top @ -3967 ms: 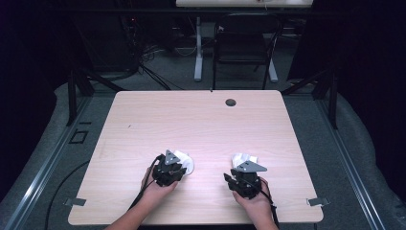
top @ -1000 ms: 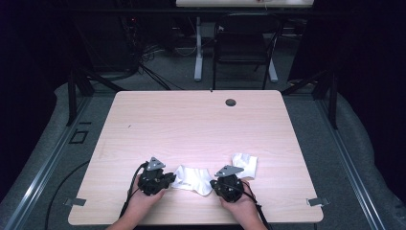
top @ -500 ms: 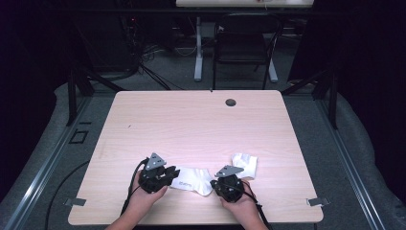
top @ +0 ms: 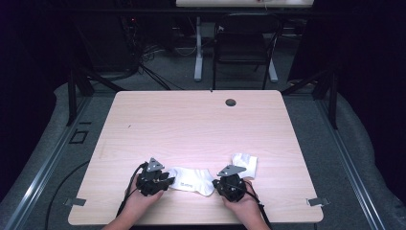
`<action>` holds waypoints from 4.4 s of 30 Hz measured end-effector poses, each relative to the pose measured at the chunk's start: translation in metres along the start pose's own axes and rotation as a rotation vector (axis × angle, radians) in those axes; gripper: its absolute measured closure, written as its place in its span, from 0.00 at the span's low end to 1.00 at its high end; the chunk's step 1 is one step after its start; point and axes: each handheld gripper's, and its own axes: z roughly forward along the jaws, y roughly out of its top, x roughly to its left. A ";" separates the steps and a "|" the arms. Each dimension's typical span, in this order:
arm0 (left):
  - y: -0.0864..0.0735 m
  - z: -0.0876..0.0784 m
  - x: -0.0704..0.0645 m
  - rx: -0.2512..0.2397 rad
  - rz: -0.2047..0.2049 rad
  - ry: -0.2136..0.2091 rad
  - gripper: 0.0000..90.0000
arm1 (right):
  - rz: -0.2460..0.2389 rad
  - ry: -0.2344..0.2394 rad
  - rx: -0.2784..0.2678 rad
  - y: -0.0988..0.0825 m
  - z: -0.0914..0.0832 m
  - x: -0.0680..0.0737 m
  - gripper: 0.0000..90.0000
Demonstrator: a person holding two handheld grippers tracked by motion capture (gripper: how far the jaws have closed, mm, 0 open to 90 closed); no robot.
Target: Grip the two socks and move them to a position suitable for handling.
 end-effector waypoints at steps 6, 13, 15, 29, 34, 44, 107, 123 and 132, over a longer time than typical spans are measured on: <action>-0.010 -0.002 -0.005 0.024 0.026 -0.021 0.71 | 0.009 0.006 0.001 -0.002 -0.002 -0.002 0.98; -0.020 -0.008 -0.014 0.013 0.020 -0.046 0.71 | 0.003 0.005 0.013 -0.004 -0.005 -0.002 0.98; -0.022 -0.010 -0.015 0.011 0.015 -0.056 0.71 | 0.001 0.005 0.019 -0.004 -0.006 -0.001 0.99; -0.018 -0.021 -0.015 -0.060 0.008 -0.078 0.67 | 0.014 -0.026 -0.057 -0.001 -0.029 -0.007 0.94; -0.015 -0.023 -0.011 -0.098 0.028 -0.072 0.63 | 0.063 -0.095 -0.091 -0.003 -0.037 -0.026 0.90; -0.015 -0.025 0.004 -0.131 0.006 -0.043 0.60 | 0.165 -0.261 -0.123 0.001 -0.043 -0.060 0.83; -0.017 -0.009 -0.012 -0.068 0.089 -0.105 0.65 | -0.057 0.000 0.011 0.075 0.071 0.036 0.99; -0.011 -0.012 -0.021 -0.069 0.059 -0.167 0.65 | -0.056 -0.002 -0.009 0.078 0.067 0.036 0.94; -0.019 0.000 -0.047 -0.012 0.143 -0.162 0.67 | -0.072 0.007 -0.091 0.069 0.030 0.035 0.92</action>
